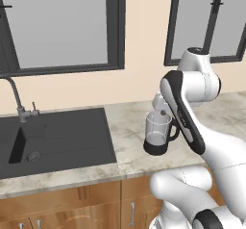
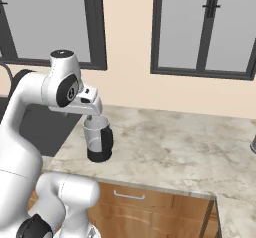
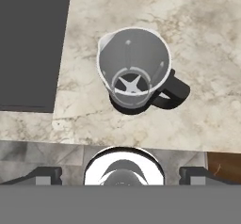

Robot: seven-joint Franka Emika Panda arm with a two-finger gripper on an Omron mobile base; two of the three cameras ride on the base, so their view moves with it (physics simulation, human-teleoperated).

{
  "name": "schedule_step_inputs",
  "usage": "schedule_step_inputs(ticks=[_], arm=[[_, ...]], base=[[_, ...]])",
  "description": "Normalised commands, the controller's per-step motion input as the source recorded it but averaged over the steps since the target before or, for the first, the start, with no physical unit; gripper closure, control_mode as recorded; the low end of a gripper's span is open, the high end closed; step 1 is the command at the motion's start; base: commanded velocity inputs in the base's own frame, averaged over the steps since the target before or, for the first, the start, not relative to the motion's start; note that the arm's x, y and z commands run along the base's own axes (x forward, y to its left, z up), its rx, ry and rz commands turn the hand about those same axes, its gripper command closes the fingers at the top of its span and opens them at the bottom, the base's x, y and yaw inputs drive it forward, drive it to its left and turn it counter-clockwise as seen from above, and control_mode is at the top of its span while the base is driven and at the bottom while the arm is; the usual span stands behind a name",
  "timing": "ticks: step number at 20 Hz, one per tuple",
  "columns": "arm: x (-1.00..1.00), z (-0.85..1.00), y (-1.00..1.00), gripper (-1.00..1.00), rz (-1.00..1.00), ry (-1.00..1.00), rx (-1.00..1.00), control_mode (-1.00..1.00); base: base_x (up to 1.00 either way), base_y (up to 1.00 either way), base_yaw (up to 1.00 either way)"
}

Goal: Turn on the sink faucet and place the jug under the water for a few seconds to fill it up.

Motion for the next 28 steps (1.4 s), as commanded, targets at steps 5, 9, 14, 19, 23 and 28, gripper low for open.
schedule_step_inputs(ticks=[5,9,14,19,23,28], arm=[[0.00,-0.04,0.00,-1.00,0.00,0.00,0.00,-1.00],[0.00,-0.06,0.00,-1.00,0.00,0.00,0.00,-1.00],[-0.02,-0.04,0.00,-1.00,0.00,0.00,0.00,1.00],[0.00,0.00,0.00,-1.00,0.00,0.00,0.00,1.00],[0.00,0.00,0.00,-1.00,0.00,0.00,0.00,1.00],[0.00,0.00,0.00,-1.00,0.00,0.00,0.00,1.00]], base=[[0.00,0.00,0.00],[0.00,0.00,0.00],[-0.13,0.00,0.00],[-0.74,0.00,0.00],[-0.82,0.10,0.00],[-0.32,0.62,0.00]])
